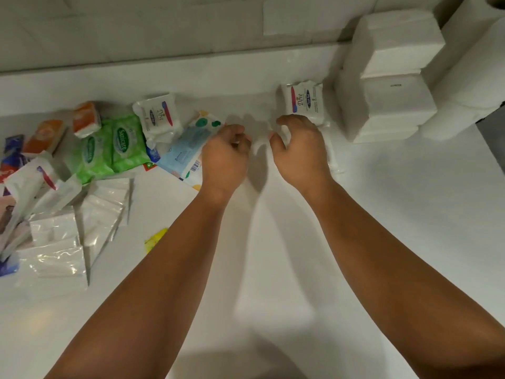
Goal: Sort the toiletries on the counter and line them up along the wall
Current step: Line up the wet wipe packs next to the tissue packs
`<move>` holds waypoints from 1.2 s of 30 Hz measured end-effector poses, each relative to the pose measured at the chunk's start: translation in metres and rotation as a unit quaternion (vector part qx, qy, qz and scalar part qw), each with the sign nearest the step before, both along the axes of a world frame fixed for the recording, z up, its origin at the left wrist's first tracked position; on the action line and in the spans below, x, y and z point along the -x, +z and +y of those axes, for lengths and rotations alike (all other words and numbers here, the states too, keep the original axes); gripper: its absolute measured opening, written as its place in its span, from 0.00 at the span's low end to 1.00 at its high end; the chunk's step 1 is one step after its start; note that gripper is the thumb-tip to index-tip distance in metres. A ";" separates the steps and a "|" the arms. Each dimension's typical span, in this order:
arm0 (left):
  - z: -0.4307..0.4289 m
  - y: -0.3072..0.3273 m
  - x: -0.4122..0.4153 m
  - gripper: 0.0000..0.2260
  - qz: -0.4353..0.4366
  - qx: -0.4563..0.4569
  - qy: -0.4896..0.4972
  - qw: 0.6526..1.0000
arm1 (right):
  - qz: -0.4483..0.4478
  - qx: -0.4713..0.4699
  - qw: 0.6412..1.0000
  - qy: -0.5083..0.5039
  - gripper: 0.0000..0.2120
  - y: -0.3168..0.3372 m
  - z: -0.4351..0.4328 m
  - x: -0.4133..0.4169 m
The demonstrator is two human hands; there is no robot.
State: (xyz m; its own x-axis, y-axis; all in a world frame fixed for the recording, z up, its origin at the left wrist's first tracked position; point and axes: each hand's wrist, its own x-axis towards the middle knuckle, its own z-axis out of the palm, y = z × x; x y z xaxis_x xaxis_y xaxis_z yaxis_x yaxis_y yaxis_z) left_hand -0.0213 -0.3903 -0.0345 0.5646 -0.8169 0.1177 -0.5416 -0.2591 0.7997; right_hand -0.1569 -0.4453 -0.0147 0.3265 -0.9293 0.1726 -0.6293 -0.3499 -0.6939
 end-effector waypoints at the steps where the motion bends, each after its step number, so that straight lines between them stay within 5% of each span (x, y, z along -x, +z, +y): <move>1: 0.004 0.001 -0.013 0.07 0.005 0.011 -0.004 1.000 | -0.002 0.004 1.000 0.010 0.16 0.001 0.002 -0.011; 13: 0.045 -0.006 -0.165 0.19 -0.078 -0.056 0.105 0.990 | 0.057 -0.015 0.993 0.106 0.17 -0.007 0.023 -0.150; 22: 0.038 -0.018 -0.218 0.11 -0.067 -0.098 0.067 0.991 | 0.148 -0.045 0.982 0.107 0.18 -0.013 0.004 -0.231; 27: 0.024 -0.025 -0.224 0.23 -0.104 -0.173 0.044 0.978 | 0.168 -0.049 0.981 0.086 0.14 -0.020 -0.005 -0.255; 31: 0.019 -0.025 -0.220 0.27 -0.153 -0.217 0.013 0.964 | 0.042 -0.143 0.988 0.033 0.16 -0.016 -0.009 -0.266; 36: 0.016 -0.026 -0.223 0.31 -0.057 -0.167 0.030 0.984 | -0.129 -0.233 0.963 -0.025 0.19 0.002 -0.011 -0.262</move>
State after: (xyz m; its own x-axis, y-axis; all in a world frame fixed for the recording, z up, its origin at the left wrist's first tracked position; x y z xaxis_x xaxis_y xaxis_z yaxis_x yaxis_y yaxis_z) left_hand 0.2015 -0.3739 -0.0610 0.6119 -0.7862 -0.0868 -0.5983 -0.5319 0.5992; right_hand 0.1051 -0.4564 -0.0129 0.2822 -0.9387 -0.1980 -0.4224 0.0637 -0.9042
